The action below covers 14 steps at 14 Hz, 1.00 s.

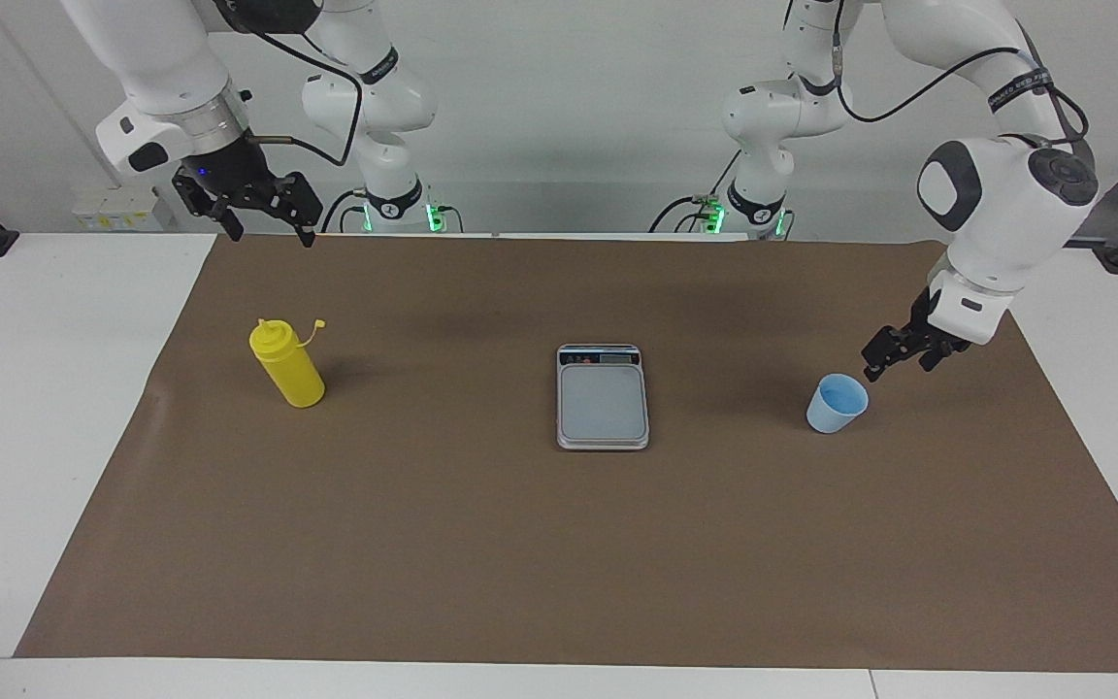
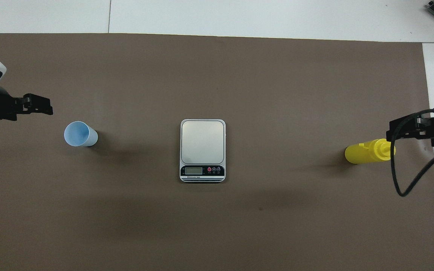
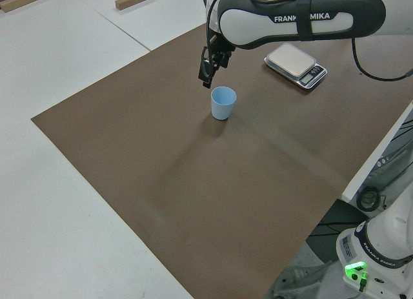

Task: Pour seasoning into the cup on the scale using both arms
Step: 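Grasp the light-blue cup with the left gripper and lift it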

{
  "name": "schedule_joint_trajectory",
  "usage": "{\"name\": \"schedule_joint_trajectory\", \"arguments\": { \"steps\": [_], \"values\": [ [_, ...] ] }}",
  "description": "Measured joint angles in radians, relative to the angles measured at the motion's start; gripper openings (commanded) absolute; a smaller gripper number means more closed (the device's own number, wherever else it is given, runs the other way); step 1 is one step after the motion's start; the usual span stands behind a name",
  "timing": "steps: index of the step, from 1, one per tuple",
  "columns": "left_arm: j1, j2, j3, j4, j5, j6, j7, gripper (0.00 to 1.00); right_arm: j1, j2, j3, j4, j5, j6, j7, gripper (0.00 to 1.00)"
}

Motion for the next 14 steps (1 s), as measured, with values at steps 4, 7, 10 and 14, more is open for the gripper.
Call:
{"name": "schedule_joint_trajectory", "arguments": {
  "steps": [4,7,10,14],
  "values": [
    [0.005,-0.007,0.000,-0.080,0.000,0.091,-0.050,1.00,0.000,0.000,0.000,0.000,0.000,0.000,0.000,1.00],
    [0.005,-0.011,-0.001,-0.142,0.000,0.161,-0.064,1.00,0.000,0.000,0.000,0.000,0.000,0.000,0.000,1.00],
    [0.005,-0.012,-0.002,-0.197,0.000,0.204,-0.065,1.00,0.000,0.000,0.000,0.000,0.000,0.000,0.000,1.00],
    [0.003,-0.017,-0.011,-0.263,0.000,0.278,-0.067,0.97,0.000,0.000,0.000,0.000,0.000,0.000,0.000,1.00]
  ]
}}
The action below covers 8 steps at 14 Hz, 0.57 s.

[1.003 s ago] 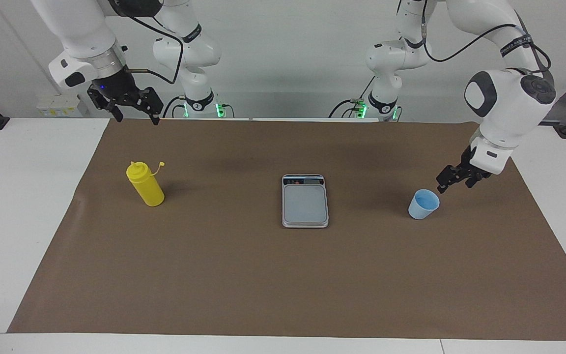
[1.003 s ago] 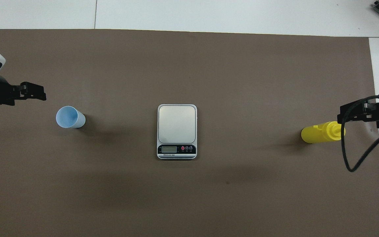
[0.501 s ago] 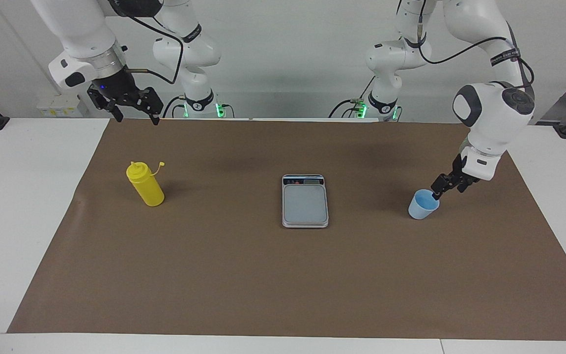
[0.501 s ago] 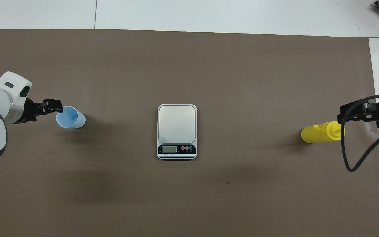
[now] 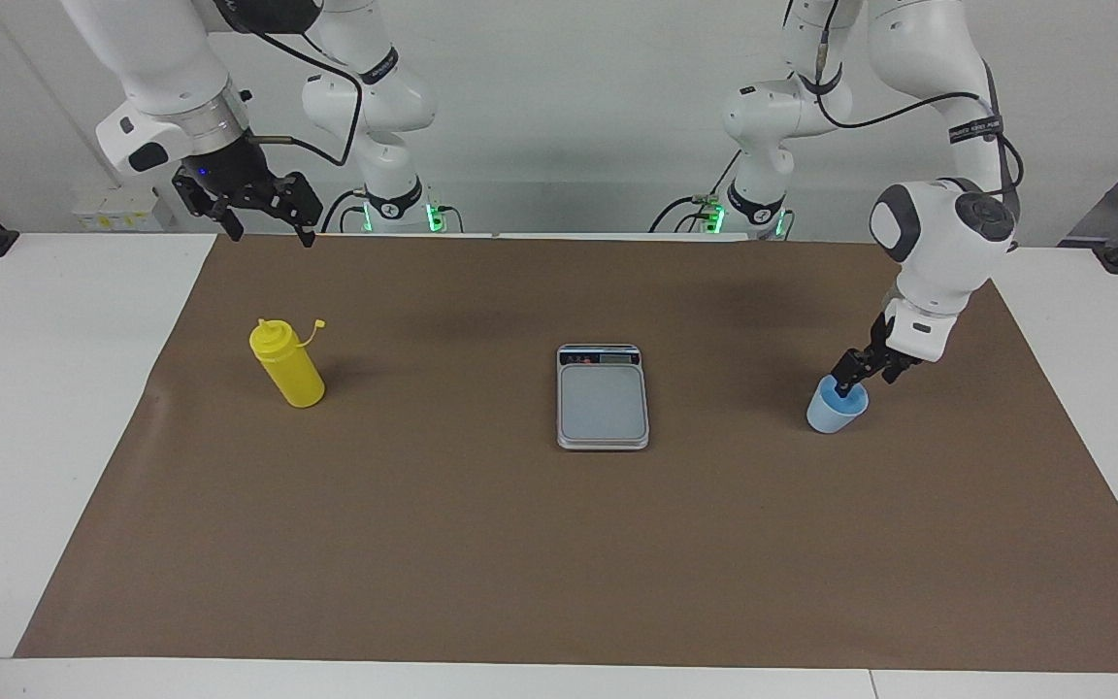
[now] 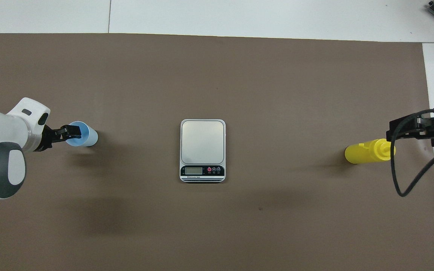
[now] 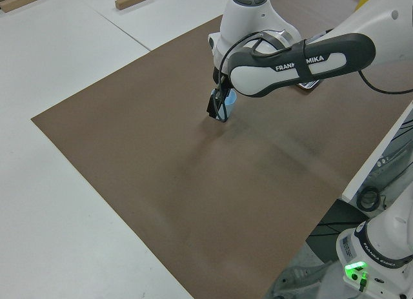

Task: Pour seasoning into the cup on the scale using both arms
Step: 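Grasp the light-blue cup with the left gripper and lift it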

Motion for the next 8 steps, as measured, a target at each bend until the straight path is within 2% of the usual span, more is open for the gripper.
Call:
{"name": "schedule_joint_trajectory", "arguments": {
  "steps": [1,3,4,8],
  "values": [
    [0.000,0.000,0.000,-0.014,0.000,0.015,-0.001,0.79,0.000,0.000,0.000,0.000,0.000,0.000,0.000,1.00],
    [0.000,0.002,-0.001,-0.035,0.000,0.044,-0.003,0.12,0.000,0.000,0.000,0.000,0.000,0.000,0.000,1.00],
    [0.000,0.002,-0.001,-0.038,0.000,0.048,-0.004,0.00,0.000,0.000,0.000,0.000,0.000,0.000,0.000,1.00],
    [-0.008,0.002,-0.006,-0.037,0.000,0.050,-0.004,0.00,0.000,0.000,0.000,0.000,0.000,-0.020,0.000,1.00]
  ]
}}
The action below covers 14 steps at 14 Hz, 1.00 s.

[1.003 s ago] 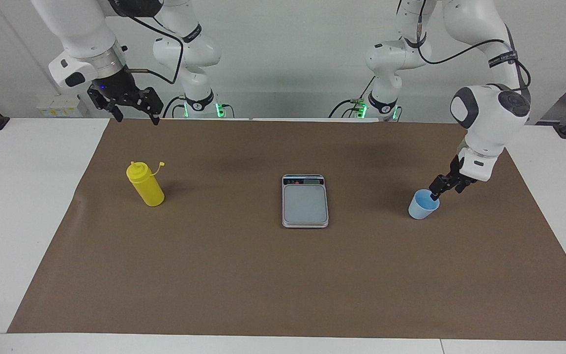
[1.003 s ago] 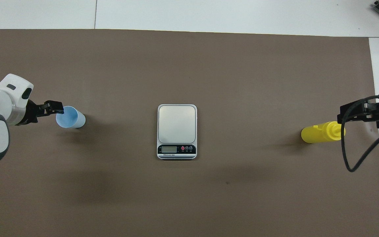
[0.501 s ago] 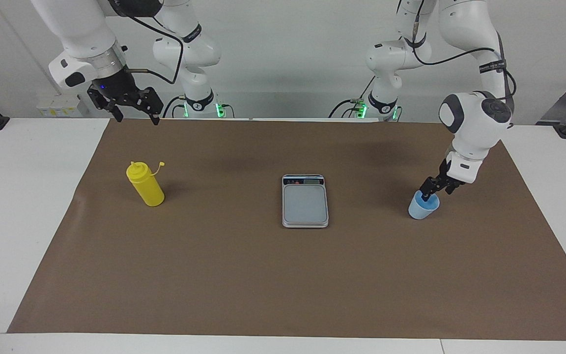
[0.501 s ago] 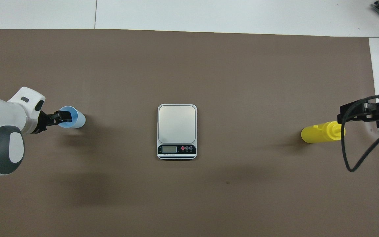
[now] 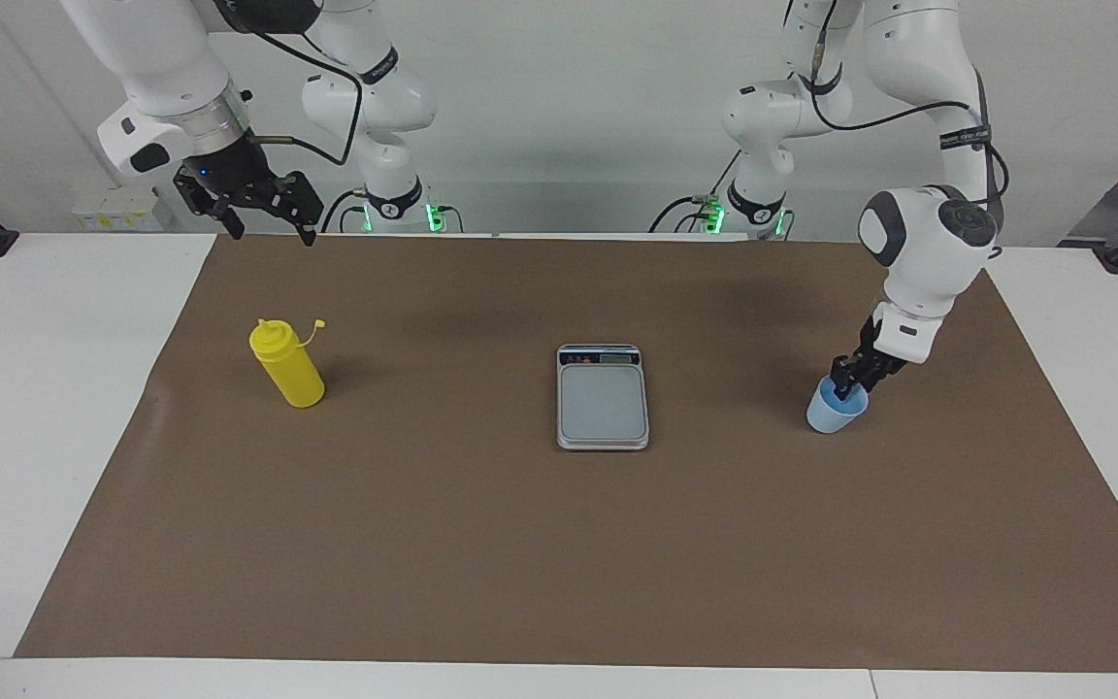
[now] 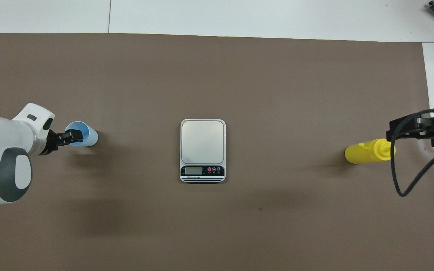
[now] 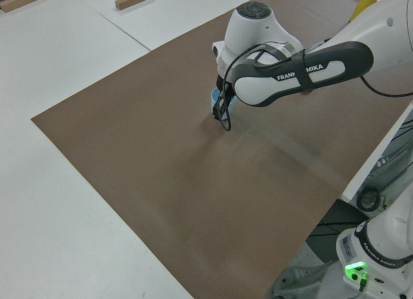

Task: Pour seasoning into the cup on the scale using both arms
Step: 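Grasp the light-blue cup with the left gripper and lift it, then carry the cup with the left gripper and set it on the scale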

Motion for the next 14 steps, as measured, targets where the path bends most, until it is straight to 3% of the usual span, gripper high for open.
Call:
{"name": "schedule_joint_trajectory", "arguments": {
  "steps": [5,9,14],
  "values": [
    [-0.009,0.002,-0.005,0.062,0.000,-0.017,0.021,0.00,0.000,0.000,0.000,0.000,0.000,-0.002,0.000,1.00],
    [-0.027,0.001,-0.009,0.253,0.000,-0.217,0.032,0.00,0.000,0.000,0.000,0.000,0.000,-0.002,0.000,1.00],
    [-0.145,0.001,-0.015,0.432,-0.014,-0.453,-0.030,0.00,-0.001,0.000,0.000,0.000,0.000,-0.002,0.000,1.00]
  ]
}}
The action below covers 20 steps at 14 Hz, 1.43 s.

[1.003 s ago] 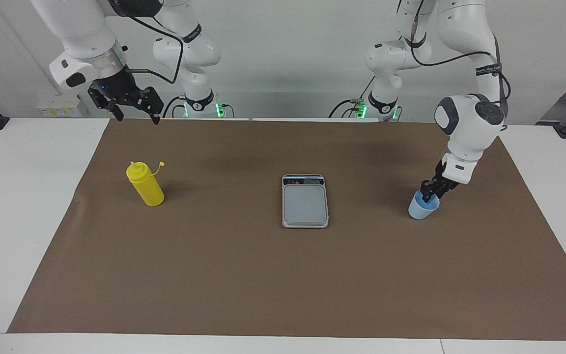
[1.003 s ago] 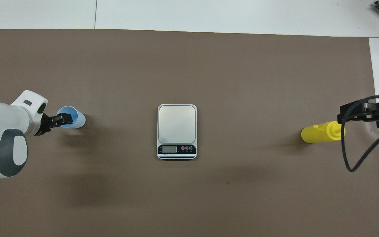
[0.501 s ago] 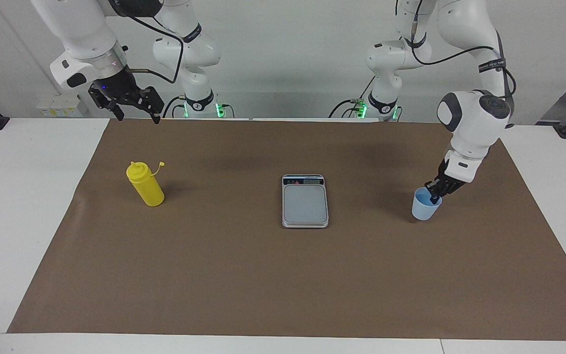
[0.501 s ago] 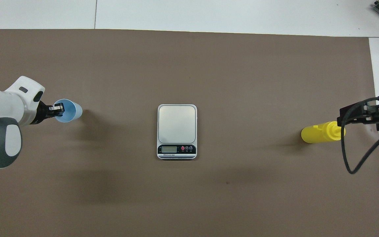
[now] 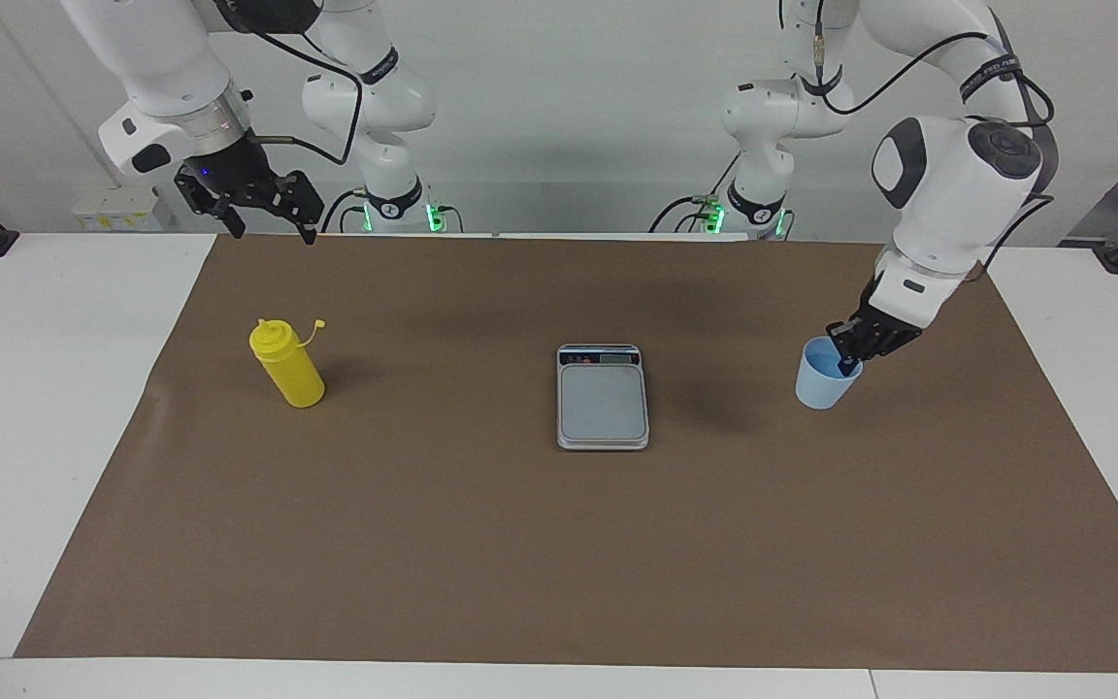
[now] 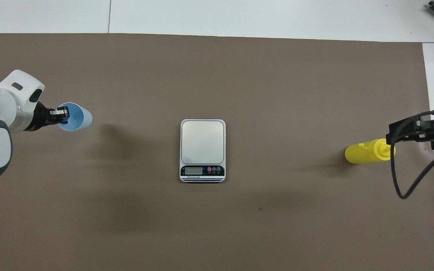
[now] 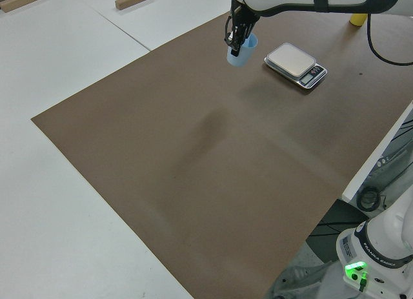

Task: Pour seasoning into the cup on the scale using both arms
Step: 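Carry the cup with the left gripper and set it on the scale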

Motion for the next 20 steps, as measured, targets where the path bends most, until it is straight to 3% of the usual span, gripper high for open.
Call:
{"name": "schedule_joint_trajectory", "arguments": {
  "steps": [6,13,17,20],
  "values": [
    [-0.197,0.022,-0.005,0.020,-0.064,-0.006,-0.226,0.00,-0.011,0.000,-0.002,0.000,0.000,0.000,0.000,1.00],
    [-0.379,0.156,-0.005,0.048,-0.073,0.129,-0.432,0.00,-0.073,0.006,-0.005,-0.003,0.000,0.046,0.068,1.00],
    [-0.426,0.237,-0.004,0.070,-0.059,0.159,-0.455,0.00,-0.143,0.089,-0.006,-0.006,0.000,0.108,0.159,1.00],
    [-0.436,0.254,-0.002,0.067,-0.056,0.168,-0.455,0.00,-0.205,0.195,-0.008,0.007,0.007,0.164,0.194,1.00]
  ]
}}
